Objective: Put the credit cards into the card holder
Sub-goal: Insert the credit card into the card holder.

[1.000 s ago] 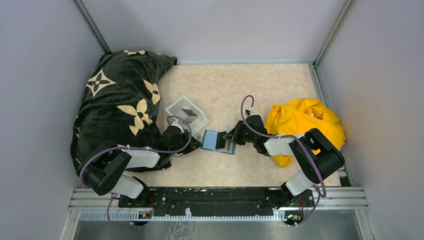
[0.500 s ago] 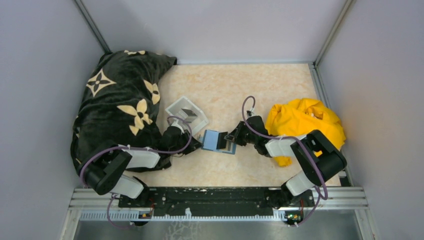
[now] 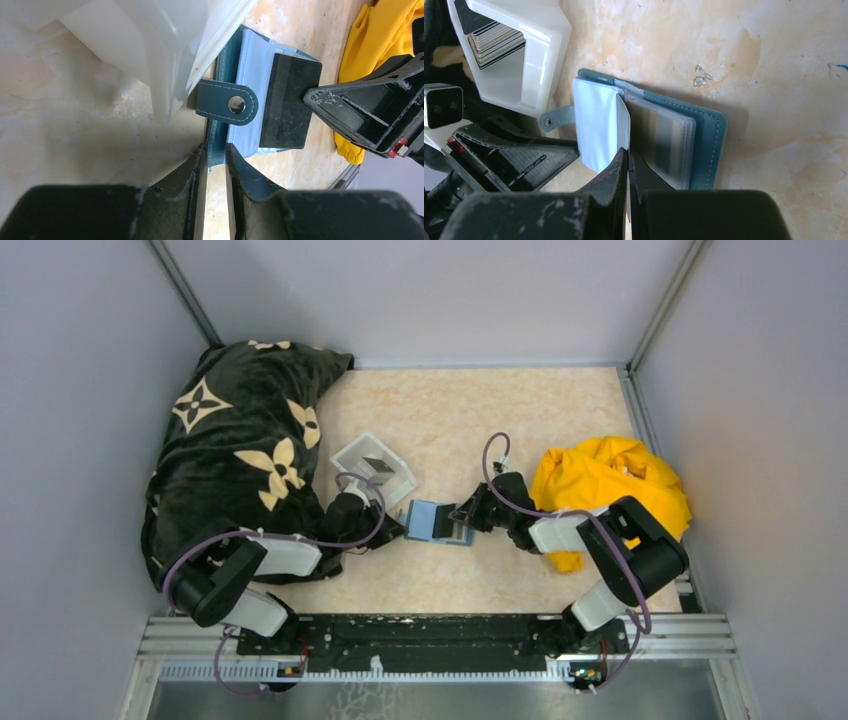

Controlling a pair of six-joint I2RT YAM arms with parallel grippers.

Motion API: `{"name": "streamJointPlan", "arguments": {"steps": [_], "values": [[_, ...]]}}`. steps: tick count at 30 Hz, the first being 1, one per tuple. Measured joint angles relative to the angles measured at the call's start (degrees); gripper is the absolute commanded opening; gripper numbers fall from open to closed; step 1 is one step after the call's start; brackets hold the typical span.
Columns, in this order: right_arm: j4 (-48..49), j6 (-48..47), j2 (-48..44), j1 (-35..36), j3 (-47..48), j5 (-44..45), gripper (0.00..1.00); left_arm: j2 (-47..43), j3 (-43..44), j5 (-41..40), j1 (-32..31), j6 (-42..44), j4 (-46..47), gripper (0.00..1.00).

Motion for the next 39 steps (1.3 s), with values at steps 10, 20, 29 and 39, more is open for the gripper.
{"name": "streamJointPlan", "arguments": {"steps": [10,20,29,39], "values": [[2.43,0.02,2.54,0.07,0.26,0.57,0.0,1.18,-0.24,0.44,-0.04,-0.59,2.08,0.26],[1.75,-1.57,4.2,0.76,2.43,0.46,0.0,2.19,-0.24,0.96,-0.04,-0.61,3.61,0.26],[-2.8,-6.16,6.23,0.92,6.64,-0.72,0.04,3.17,0.42,1.2,-0.04,-0.59,3.89,0.26],[-13.29,-13.66,7.5,4.83,14.97,2.49,0.46,4.28,1.07,2.08,-0.09,-0.61,4.59,0.26]]}}
